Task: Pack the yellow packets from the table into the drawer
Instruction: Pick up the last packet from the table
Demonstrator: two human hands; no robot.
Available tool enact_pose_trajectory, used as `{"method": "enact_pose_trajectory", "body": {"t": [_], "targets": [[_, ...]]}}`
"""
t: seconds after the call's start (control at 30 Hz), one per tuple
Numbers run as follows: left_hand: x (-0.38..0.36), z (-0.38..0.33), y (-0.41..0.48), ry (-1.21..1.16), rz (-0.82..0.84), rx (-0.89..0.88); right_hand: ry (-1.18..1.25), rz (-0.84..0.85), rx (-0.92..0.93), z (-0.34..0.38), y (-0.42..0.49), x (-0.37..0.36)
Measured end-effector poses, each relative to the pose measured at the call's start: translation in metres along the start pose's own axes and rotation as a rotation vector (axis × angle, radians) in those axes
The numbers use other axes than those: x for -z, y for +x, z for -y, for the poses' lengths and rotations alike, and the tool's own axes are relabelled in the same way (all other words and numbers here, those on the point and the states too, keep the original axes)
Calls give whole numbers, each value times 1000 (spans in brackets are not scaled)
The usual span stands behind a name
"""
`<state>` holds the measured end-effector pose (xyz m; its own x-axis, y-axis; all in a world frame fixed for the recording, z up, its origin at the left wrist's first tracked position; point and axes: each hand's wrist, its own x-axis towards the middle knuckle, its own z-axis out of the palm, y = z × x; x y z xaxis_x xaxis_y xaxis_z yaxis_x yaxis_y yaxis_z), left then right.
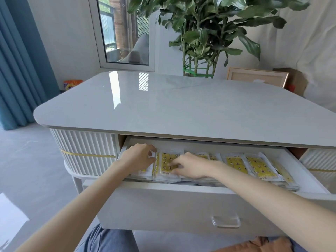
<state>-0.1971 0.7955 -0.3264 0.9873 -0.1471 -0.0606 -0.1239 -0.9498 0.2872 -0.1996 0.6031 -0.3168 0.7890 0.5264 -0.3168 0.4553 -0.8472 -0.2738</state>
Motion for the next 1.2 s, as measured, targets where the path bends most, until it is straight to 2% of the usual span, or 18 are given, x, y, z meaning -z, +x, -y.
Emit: {"method": "enact_pose_trajectory", "body": {"t": [0.33, 0.47, 0.6, 0.7, 0.77, 0.83, 0.9, 1.07, 1.13, 1.2], "targets": [[-2, -41, -50, -191, -363, -3, 326, -485, -151, 5, -68, 5], [-14, -54, -67, -204, -581, -92, 161, -814, -228, 0, -88, -23], [-15, -51, -68, -134, -771, -271, 160, -1074, -119, -9, -91, -36], [-12, -47, -66, -48, -893, -386, 121, -1138, 15, -12, -86, -35], [-10, -44, -63, -18, -913, -447, 53, -1186, 103, -17, -80, -33], [-8, -41, -57, 35, -860, -461, -34, -1198, 174, -26, -75, -30], [-6, -38, -48, 122, -792, -434, -143, -1125, 191, -37, -72, -23], [0, -15, -16, 399, -579, -390, -443, -794, 49, -77, -65, -1], [0, -8, -3, 462, -512, -383, -454, -722, -11, -93, -60, 6], [-2, -4, 8, 450, -494, -367, -468, -721, -29, -107, -53, 9]]}}
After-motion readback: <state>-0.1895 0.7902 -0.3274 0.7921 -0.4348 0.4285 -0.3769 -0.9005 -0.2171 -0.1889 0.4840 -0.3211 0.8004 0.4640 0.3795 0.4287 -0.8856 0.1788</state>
